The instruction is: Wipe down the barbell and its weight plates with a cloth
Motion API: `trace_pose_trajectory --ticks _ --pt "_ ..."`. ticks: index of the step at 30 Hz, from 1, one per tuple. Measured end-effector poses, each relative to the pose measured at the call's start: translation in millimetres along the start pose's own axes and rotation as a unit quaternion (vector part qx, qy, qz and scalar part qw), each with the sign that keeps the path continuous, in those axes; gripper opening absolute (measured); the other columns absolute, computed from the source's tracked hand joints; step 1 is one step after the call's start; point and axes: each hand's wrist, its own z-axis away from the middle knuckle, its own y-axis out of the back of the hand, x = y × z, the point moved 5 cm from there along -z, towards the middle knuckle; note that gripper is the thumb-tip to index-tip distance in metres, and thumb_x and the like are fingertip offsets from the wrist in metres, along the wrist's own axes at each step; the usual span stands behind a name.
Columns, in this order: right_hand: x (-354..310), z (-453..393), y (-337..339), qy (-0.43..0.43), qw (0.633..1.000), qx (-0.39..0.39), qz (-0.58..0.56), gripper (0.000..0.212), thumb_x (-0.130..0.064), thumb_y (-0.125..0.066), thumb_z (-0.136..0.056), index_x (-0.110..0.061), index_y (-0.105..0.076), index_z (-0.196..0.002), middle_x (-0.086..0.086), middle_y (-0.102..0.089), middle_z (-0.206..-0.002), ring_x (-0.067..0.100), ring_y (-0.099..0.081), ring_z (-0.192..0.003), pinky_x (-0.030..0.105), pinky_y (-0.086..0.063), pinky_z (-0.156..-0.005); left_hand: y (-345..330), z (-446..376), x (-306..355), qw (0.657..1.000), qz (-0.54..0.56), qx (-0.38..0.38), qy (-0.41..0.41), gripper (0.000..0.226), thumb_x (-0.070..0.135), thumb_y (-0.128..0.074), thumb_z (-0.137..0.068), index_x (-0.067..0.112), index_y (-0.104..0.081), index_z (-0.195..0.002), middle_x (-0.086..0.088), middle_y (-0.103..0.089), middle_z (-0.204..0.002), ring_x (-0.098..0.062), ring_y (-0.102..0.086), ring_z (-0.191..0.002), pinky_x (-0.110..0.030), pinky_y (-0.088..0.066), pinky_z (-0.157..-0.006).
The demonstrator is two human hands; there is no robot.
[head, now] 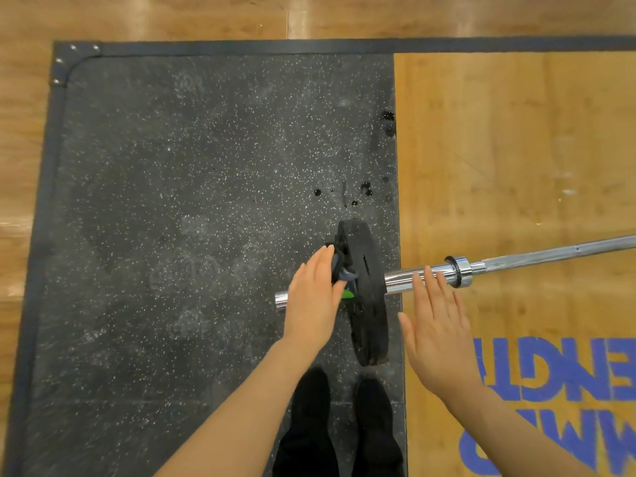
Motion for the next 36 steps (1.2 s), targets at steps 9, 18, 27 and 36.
trace_pose_trajectory --ticks 9,18,27,36 --pt "22.1 23.9 40.4 -0.023 1.000 -0.017 0.010 0.066 -0.040 -0.015 -0.096 -0.006 -0.037 -0.148 0.017 -0.030 -0.155 0.034 -0.024 -0.145 0.051 -0.020 -0.117 -15.5 25.4 69.0 0.995 -0.041 -0.081 -0.027 0.058 0.029 -0.048 -0.101 0.016 -0.024 -0.152 -0.003 -0.021 -0.160 -0.019 -0.020 -0.147 -0.035 -0.023 -0.118" --pt "72.8 31.1 53.8 0.050 0.998 -0.038 0.016 0.069 -0.042 -0.009 -0.095 -0.007 -0.035 -0.148 0.014 -0.027 -0.157 0.030 -0.020 -0.147 0.047 -0.015 -0.119 -59.8 62.2 76.1 0.977 -0.186 -0.100 0.022 0.060 0.033 -0.038 -0.104 0.017 -0.011 -0.155 -0.003 -0.001 -0.163 -0.019 -0.006 -0.150 -0.033 -0.017 -0.118" --pt "136.5 10.9 55.0 0.118 0.992 -0.020 0.030 0.057 -0.038 -0.028 -0.101 -0.006 -0.036 -0.148 0.017 -0.031 -0.155 0.032 -0.024 -0.146 0.049 -0.016 -0.118 -78.5 65.9 76.0 0.968 -0.246 -0.032 0.036 0.061 0.033 -0.037 -0.104 0.015 -0.009 -0.155 -0.004 0.000 -0.163 -0.020 -0.002 -0.150 -0.035 -0.006 -0.120" --pt "127.2 -34.1 -21.4 0.155 0.985 -0.025 0.066 0.080 -0.049 0.002 -0.090 -0.007 -0.029 -0.151 0.013 -0.025 -0.158 0.030 -0.014 -0.149 0.046 -0.007 -0.120 -91.2 66.0 64.5 0.966 -0.247 0.070 -0.042 0.065 0.030 -0.051 -0.094 0.005 -0.030 -0.149 -0.013 -0.015 -0.160 -0.027 -0.012 -0.149 -0.038 0.003 -0.118"
